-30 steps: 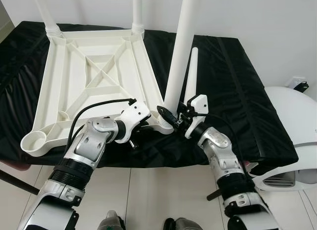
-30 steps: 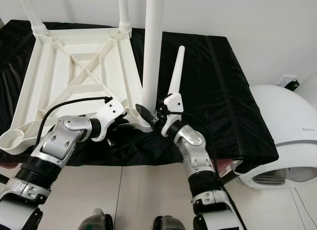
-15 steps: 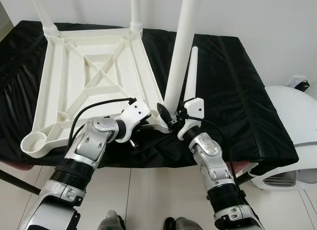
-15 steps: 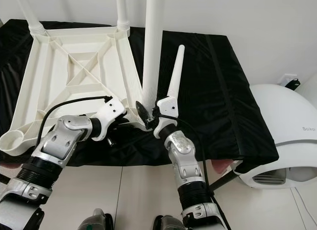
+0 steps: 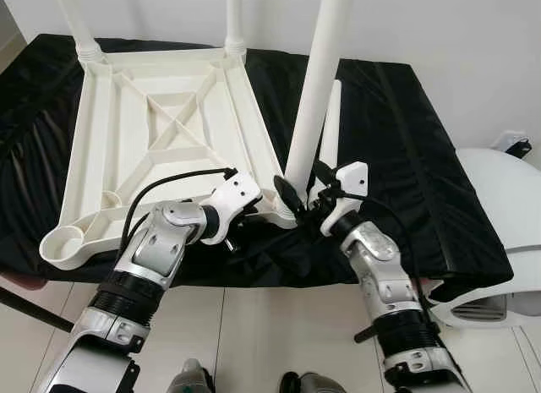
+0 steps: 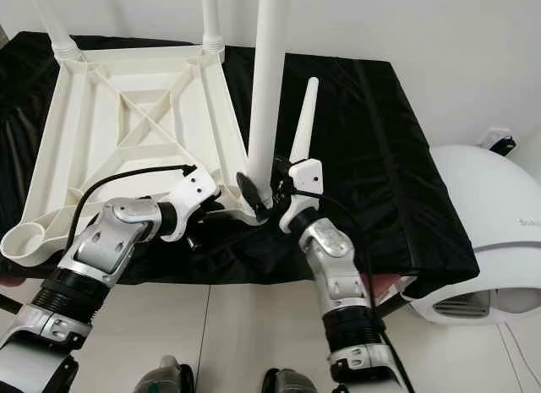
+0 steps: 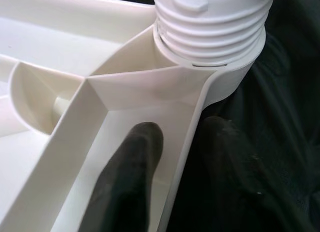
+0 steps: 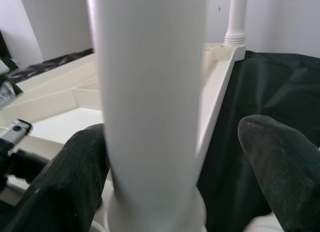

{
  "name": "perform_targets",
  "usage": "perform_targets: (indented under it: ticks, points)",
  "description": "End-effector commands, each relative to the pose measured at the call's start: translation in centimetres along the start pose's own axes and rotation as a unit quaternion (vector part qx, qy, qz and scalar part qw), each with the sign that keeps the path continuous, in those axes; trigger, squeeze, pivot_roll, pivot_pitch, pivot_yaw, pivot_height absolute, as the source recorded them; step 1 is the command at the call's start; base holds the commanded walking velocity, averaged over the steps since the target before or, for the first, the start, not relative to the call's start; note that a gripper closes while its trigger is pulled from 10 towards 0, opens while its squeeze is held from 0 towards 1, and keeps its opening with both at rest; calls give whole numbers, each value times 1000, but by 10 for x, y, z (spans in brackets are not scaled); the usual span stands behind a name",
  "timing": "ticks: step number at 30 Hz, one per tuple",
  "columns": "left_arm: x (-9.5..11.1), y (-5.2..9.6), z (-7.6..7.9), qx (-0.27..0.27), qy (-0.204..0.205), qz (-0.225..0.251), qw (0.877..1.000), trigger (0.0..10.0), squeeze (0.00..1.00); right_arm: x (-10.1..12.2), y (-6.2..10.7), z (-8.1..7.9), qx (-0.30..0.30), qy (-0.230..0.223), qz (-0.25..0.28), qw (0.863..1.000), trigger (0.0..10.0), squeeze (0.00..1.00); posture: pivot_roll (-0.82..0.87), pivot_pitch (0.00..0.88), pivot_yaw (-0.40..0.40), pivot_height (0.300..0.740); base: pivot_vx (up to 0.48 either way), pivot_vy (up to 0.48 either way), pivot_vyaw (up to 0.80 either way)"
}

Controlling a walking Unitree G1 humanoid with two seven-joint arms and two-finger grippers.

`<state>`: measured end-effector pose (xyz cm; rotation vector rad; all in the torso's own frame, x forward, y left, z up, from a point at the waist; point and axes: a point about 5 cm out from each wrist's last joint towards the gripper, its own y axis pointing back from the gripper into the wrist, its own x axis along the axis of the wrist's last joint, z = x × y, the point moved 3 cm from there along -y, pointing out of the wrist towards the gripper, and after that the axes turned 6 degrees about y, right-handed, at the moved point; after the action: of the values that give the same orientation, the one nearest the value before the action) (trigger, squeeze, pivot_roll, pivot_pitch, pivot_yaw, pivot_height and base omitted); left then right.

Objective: Building children table

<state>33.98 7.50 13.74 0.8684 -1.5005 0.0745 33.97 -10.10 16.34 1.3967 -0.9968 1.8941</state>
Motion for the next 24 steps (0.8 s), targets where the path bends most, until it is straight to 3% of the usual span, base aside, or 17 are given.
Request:
perform_targets:
  ticks: [1,9,10,11,16,17,20,24]
  points:
    - [3,2,-7,33,-12,5,999,10000,1000,0,5,5,4,-3,-1,1000,10000,0,65,66,-30,740,0,0,0]
    - [4,10,-12,19,-39,-6,999,10000,1000,1,18,19,54,-19,-7,998,10000,0,67,66,-24,740,0,0,0]
    - [5,12,-12,15,-46,-7,999,10000,925,1,20,21,70,-23,-10,997,10000,0,68,68,-23,740,0,0,0]
    - [6,15,-14,13,-50,-7,999,10000,0,1,21,24,81,-21,-15,996,10000,0,70,68,-23,740,0,0,0]
    - [11,25,-14,-5,-57,0,998,10000,0,1,25,30,121,-18,-28,992,10000,0,73,70,-25,740,0,0,0]
    - [18,37,-12,-24,-55,19,998,10000,0,0,29,30,165,-18,-42,985,10000,0,77,70,-26,740,0,0,0]
    - [21,52,-13,-36,-53,36,997,10000,0,-2,35,31,205,-9,-59,977,10000,0,78,70,-27,740,0,0,0]
    - [21,68,-20,-22,-39,53,998,10000,0,-3,37,43,207,-3,-73,976,10000,0,82,70,-31,740,0,0,0]
